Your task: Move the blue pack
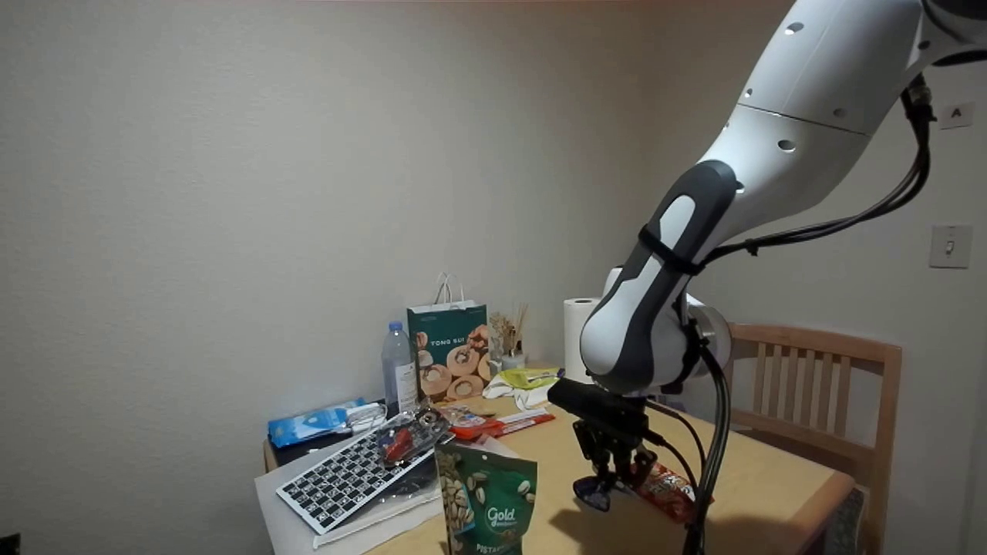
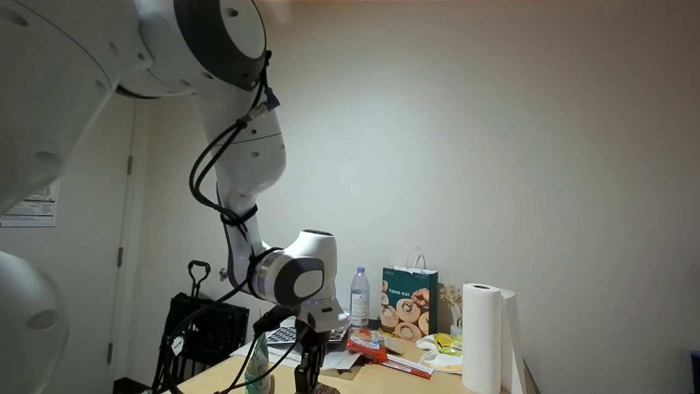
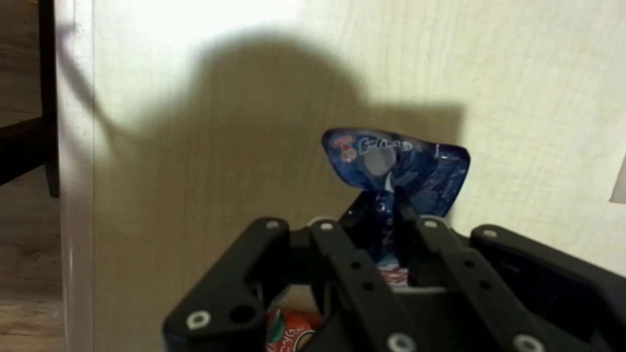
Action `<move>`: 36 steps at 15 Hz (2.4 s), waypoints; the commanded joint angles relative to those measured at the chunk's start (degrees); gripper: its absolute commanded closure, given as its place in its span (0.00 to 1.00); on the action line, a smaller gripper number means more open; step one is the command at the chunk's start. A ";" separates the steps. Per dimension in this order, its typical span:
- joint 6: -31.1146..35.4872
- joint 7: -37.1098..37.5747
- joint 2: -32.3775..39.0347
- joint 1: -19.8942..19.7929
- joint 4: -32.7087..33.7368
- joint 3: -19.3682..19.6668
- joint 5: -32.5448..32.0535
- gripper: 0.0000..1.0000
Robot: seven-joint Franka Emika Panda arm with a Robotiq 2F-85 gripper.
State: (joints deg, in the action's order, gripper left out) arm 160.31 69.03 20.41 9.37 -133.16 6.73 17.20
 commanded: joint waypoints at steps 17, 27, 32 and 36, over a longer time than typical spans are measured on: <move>0.74 -3.42 -4.73 -13.16 -5.57 -0.76 10.20 0.94; 5.39 -6.34 -2.64 -15.65 -2.13 -4.58 23.61 0.95; 9.36 13.98 1.00 -6.67 -3.43 6.75 13.85 0.94; 1.96 20.54 3.78 -3.17 -0.14 11.11 12.16 0.94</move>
State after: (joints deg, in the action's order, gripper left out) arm 166.58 85.03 22.95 4.41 -135.49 15.63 30.76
